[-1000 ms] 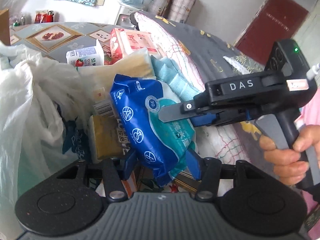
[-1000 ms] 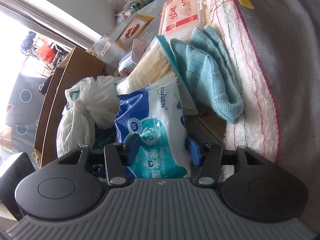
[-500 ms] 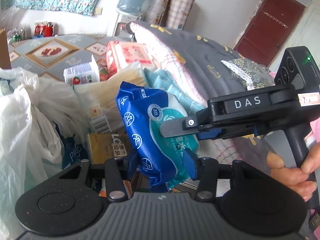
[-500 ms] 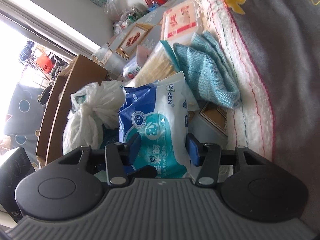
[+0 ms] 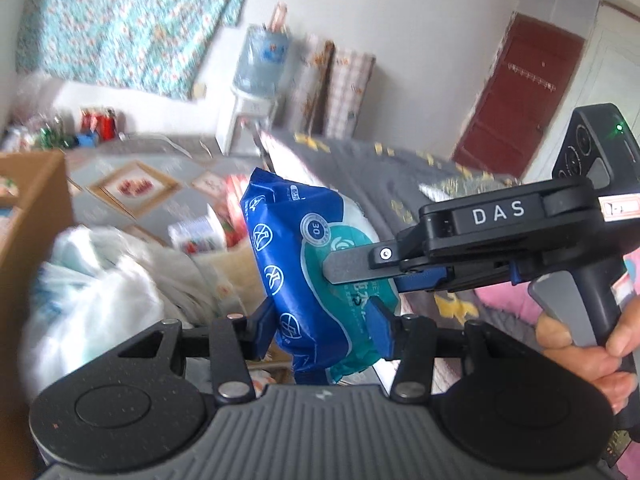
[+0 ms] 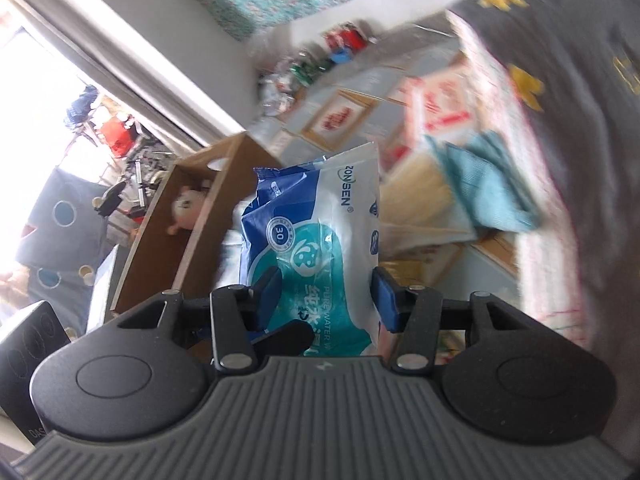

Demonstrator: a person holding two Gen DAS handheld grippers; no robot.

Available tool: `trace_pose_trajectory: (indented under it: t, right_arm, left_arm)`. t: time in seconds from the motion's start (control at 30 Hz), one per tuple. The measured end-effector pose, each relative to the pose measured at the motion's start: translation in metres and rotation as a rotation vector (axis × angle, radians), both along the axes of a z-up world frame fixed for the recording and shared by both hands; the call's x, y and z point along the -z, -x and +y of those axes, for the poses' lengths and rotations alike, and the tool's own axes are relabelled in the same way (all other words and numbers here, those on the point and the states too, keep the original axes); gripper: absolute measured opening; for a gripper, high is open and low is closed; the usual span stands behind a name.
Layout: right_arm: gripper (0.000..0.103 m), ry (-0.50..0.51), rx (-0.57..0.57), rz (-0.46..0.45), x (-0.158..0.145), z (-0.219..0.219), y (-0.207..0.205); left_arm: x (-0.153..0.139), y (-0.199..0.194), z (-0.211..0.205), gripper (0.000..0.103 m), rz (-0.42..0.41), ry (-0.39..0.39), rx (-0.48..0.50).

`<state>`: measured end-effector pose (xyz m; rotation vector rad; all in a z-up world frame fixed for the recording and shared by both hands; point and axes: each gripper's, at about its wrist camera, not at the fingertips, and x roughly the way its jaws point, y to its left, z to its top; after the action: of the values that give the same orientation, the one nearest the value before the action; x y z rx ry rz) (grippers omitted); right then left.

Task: Organize soft objects
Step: 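Carry the wet wipes pack with the left gripper over the cardboard box, then lower the wet wipes pack into the box and open the left gripper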

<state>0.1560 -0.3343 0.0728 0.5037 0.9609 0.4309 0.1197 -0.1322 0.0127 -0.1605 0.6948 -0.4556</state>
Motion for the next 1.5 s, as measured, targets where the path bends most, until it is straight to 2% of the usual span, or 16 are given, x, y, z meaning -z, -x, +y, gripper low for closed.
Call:
trace_pose_trajectory:
  t: [0.23,0.4,0.6,0.8,0.93,1.0,1.1,1.2,1.23,1.3,1.5]
  right_arm:
    - [0.049,-0.059,-0.153,-0.067,-0.034,0.085,-0.006]
    - [0.049,-0.109,-0.288,-0.065,-0.039,0.169,-0.029]
    - [0.049,-0.126,-0.374,-0.007,-0.027,0.262,-0.063]
    - [0.049,-0.097,-0.379,0.073,0.003,0.319,-0.099]
    - [0.052,-0.002,-0.392,0.076,0.016,0.335,-0.109]
    - [0.052,0.013,-0.407,0.066,0.021,0.329,-0.11]
    - [0.052,0.001,-0.413,0.024,0.019,0.316,-0.113]
    - [0.052,-0.006,-0.394,-0.008,0.014,0.299,-0.117]
    - [0.052,-0.013,-0.388,-0.014,0.012,0.294,-0.117]
    - [0.052,-0.028,-0.375,-0.027,0.008,0.283,-0.117]
    - [0.053,-0.051,-0.351,-0.035,0.008,0.261,-0.111]
  left_arm:
    - [-0.038,0.037,0.064,0.049,-0.097,-0.033,-0.149]
    - [-0.051,0.046,0.127,0.049,-0.103,-0.064,-0.306]
    - [-0.052,0.032,0.205,0.049,-0.044,-0.075,-0.433]
    - [-0.027,0.007,0.273,0.049,0.059,-0.048,-0.463]
    - [-0.002,-0.014,0.306,0.05,0.16,0.022,-0.404]
    - [0.012,-0.028,0.32,0.051,0.224,0.049,-0.36]
    - [0.037,-0.05,0.333,0.051,0.351,0.043,-0.334]
    - [0.059,-0.065,0.339,0.052,0.437,0.006,-0.335]
    - [0.064,-0.069,0.342,0.052,0.455,0.0,-0.341]
    - [0.073,-0.075,0.346,0.06,0.487,-0.001,-0.349]
    - [0.087,-0.081,0.339,0.058,0.537,-0.044,-0.363]
